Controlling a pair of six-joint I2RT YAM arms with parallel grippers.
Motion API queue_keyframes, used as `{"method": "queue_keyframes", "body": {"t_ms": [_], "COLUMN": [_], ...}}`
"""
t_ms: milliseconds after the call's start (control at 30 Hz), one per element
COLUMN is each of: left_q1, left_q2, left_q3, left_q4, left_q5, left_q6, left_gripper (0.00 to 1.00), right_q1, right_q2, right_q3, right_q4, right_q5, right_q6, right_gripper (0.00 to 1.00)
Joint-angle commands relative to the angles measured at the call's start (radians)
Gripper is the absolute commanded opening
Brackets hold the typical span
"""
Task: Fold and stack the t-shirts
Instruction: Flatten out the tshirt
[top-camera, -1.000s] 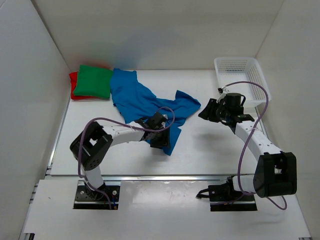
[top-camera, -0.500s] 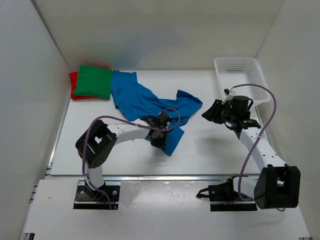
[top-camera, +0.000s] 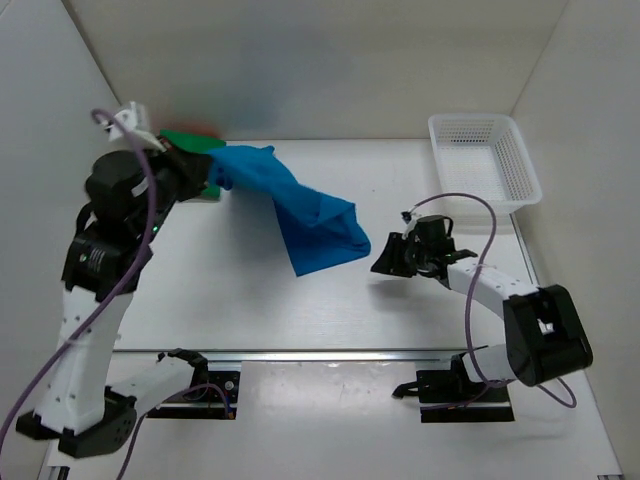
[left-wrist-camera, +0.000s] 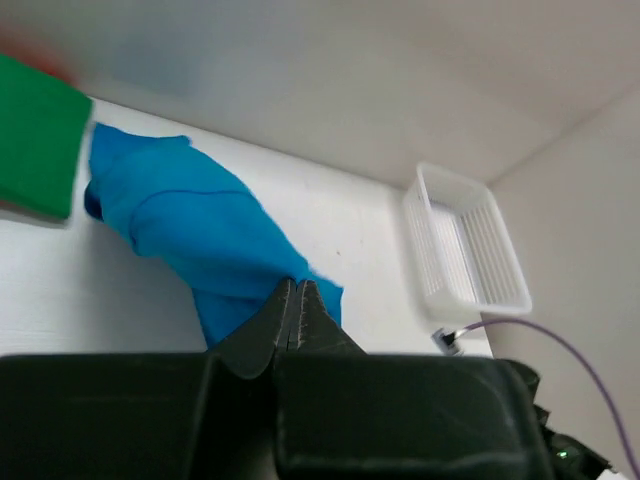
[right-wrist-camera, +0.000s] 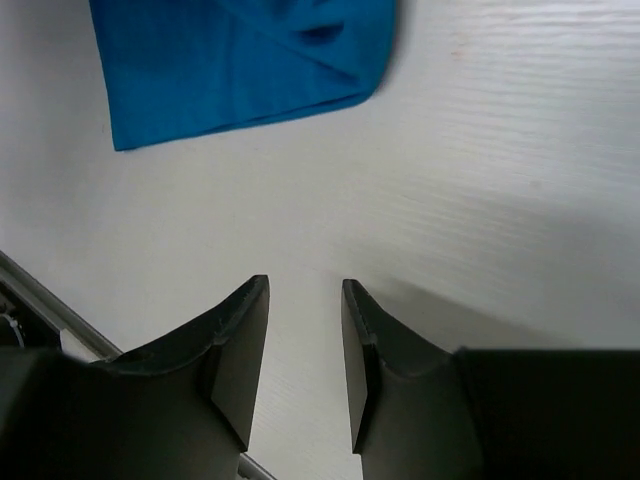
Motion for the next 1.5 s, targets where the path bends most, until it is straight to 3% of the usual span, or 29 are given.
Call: {"method": "queue_keyframes", "body": {"t_ms": [0, 200, 433, 633, 833, 1167, 1467], "left_q1": [0.066, 0.076, 0.113, 0.104, 0.106, 0.106, 0.109], "left_q2": [-0.030, -0.071, -0.120, -0.193, -0.254, -0.395, -0.459], "left_q3": [-0.106, -0.095, -0.077, -0.218, -0.353, -0.707, -0.838], "left_q4": [-0.005, -0.010, -0.051, -0.040, -0.077, -0.072, -0.086], "left_q5": [-0.004, -0.096, -0.197, -0.154, -0.127, 0.025, 0.048], "left_q6": [-0.013, 0.022, 0.109, 0.083, 0.063, -0.018, -0.020], "left_gripper": [0.00, 0.00, 0.00, 0.00, 0.00, 0.00, 0.00], "right_q1": [0.097, 0.214, 0.177, 0.186, 0.321, 0.518, 0.582], "right_q2": [0.068, 0.225, 0.280, 0.513, 0.679, 0.751, 0.796], "right_q3": [0.042, 0.122, 0.255, 0.721, 0.955, 0.920, 0.999], "right_q4": [0.139, 0.216, 0.150, -0.092, -0.295, -0.291, -0.272], "right_q5": [0.030, 0.073, 0.127, 0.064, 0.129, 0.202, 0.288], "right_q6": [0.071, 0.156, 0.113, -0.069, -0.201, -0.251, -0.243], "right_gripper": [0.33, 0.35, 0.37, 0.38, 0.37, 0.30, 0.31]}}
